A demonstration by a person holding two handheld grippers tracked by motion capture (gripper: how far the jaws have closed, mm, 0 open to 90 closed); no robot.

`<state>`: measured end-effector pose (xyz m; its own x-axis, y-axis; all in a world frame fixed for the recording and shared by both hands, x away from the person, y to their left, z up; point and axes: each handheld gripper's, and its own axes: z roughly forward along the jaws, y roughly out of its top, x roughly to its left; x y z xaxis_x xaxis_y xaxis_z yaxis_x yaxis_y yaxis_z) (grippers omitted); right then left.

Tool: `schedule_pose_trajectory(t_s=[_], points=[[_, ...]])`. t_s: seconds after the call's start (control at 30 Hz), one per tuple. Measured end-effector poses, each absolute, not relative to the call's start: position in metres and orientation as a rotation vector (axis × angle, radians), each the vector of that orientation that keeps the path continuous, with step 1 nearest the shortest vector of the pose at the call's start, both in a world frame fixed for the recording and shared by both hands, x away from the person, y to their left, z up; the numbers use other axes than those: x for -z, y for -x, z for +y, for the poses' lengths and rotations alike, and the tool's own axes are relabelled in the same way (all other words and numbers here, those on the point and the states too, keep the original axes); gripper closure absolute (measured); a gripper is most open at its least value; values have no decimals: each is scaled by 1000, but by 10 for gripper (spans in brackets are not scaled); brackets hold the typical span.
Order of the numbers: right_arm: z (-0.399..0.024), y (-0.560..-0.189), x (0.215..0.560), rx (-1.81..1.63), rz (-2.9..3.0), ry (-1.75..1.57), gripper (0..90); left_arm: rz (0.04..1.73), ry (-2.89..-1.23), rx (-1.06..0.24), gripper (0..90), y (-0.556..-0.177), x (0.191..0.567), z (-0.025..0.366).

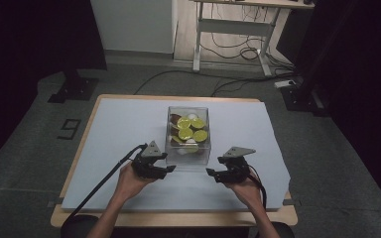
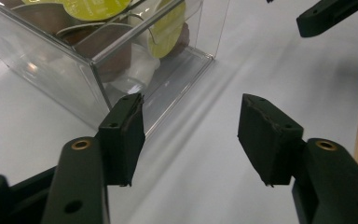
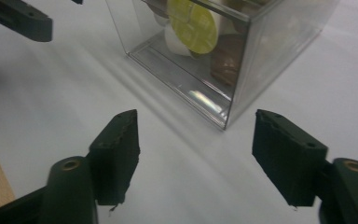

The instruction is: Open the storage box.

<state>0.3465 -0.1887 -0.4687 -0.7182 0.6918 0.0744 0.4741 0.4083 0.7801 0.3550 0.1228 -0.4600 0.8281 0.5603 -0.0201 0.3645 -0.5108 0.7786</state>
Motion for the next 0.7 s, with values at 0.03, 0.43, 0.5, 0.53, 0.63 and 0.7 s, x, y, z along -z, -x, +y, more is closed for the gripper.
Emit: schedule_pose_trajectory(t_s=[0.03,0.43,0.5,0.53,0.63,0.7], points=[[-187,-347,469,-1197,2411,-1012,355,675,-2164,-298,431,-356,460,122],[-173,-356,464,-1216,2413,-981,524,697,-2147,-326,555,-364,460,109],[-171,-358,463,-1215,2413,-984,556,700,-2146,-330,573,-366,461,107],[-171,-358,463,-1215,2413,-984,556,701,-2147,-333,573,-366,461,105],[-167,-361,462,-1217,2400,-983,589,706,-2146,-341,600,-368,462,101],[-163,-363,461,-1224,2393,-993,625,720,-2137,-350,631,-371,463,99]])
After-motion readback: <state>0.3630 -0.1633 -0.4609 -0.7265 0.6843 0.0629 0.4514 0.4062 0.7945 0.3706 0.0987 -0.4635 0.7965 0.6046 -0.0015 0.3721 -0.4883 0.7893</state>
